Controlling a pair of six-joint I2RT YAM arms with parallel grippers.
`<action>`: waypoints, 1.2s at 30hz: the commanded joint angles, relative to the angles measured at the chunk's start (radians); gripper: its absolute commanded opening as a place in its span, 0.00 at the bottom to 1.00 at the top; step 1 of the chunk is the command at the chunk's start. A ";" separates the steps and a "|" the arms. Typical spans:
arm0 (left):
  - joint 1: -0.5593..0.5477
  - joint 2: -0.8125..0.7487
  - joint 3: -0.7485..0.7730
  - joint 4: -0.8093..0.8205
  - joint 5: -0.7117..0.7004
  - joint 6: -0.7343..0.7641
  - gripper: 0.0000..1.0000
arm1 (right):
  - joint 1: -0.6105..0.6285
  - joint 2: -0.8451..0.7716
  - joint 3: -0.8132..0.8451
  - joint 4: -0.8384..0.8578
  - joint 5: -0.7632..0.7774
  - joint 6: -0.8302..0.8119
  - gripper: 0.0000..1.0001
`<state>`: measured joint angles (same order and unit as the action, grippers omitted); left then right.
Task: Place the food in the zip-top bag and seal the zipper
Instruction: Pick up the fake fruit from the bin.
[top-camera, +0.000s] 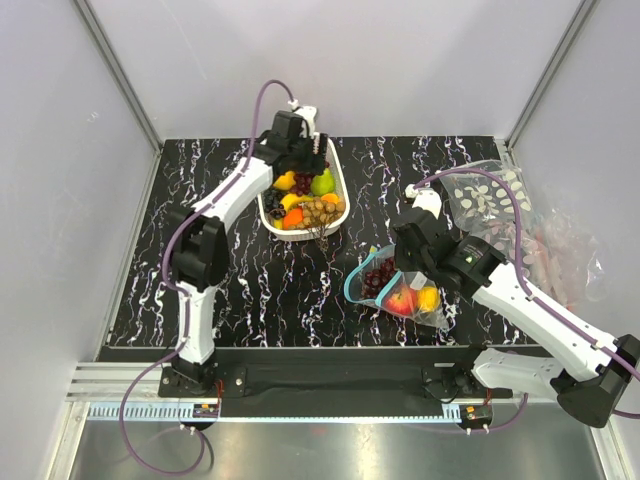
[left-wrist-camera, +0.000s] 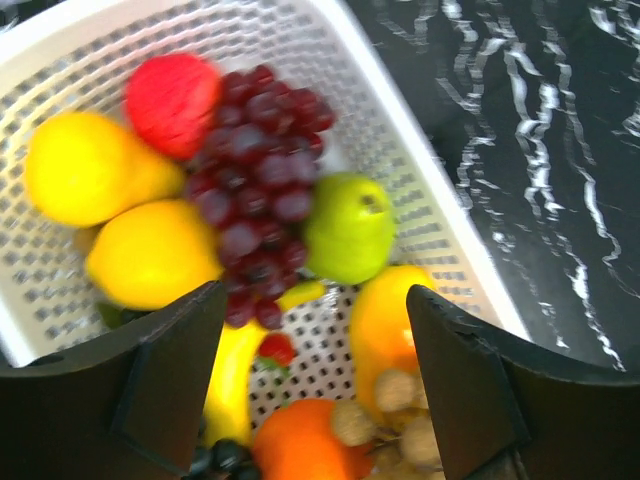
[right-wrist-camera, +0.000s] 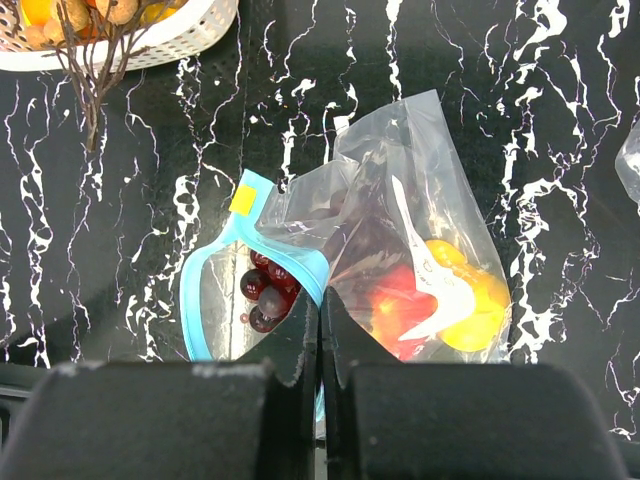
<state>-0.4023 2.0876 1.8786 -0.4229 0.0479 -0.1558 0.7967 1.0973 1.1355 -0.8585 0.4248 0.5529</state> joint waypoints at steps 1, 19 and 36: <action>-0.044 0.051 0.104 0.047 -0.014 0.055 0.79 | 0.007 0.003 0.001 0.044 0.006 -0.011 0.00; -0.050 0.351 0.436 -0.137 -0.019 0.058 0.50 | 0.007 -0.005 -0.002 0.052 0.006 -0.021 0.00; -0.055 -0.026 0.044 0.030 0.081 -0.002 0.16 | 0.007 -0.019 -0.008 0.039 0.011 -0.022 0.00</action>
<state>-0.4496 2.2196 1.9724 -0.4725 0.0700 -0.1307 0.7967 1.0996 1.1248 -0.8494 0.4252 0.5453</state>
